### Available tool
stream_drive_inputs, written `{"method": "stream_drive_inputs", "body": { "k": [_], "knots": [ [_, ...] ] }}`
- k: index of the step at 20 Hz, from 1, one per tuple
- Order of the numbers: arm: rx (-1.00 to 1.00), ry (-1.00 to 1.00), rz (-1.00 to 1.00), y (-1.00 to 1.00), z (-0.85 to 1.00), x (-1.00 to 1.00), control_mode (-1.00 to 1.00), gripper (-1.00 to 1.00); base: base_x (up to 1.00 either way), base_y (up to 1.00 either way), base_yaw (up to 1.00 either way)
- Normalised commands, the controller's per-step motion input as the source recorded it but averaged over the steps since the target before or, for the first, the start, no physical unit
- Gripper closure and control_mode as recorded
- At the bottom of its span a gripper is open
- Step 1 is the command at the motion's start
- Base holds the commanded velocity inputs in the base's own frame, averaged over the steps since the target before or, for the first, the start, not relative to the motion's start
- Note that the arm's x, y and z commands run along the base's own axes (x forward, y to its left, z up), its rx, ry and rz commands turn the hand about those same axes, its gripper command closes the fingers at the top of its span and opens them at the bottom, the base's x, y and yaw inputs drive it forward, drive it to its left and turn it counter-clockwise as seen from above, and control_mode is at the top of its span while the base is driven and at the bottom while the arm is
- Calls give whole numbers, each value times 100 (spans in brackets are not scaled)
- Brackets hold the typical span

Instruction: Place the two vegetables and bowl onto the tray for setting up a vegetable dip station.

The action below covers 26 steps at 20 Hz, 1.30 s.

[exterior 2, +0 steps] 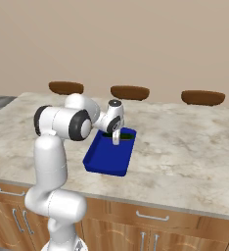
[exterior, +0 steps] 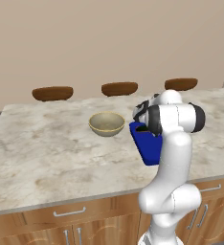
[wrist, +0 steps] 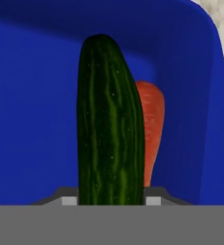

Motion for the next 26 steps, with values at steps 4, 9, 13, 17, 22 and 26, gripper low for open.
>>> {"method": "stream_drive_inputs", "body": {
  "k": [4, 9, 13, 17, 22, 26],
  "knots": [
    [0, 0, 0, 0, 0, 0, -100, -100, 0, 0, 0],
    [0, 0, 0, 0, 0, 0, -100, -100, 0, 0, 0],
    [0, 0, 0, -1, 0, 0, -100, -100, 0, 0, 0],
    [0, 0, 0, -1, 8, 0, -100, -100, 0, 0, 0],
    [0, 0, 0, -10, 27, 0, -100, -100, 0, 0, 0],
    [0, 0, 0, -8, 41, -2, -100, -100, 0, 0, 0]
  ]
}}
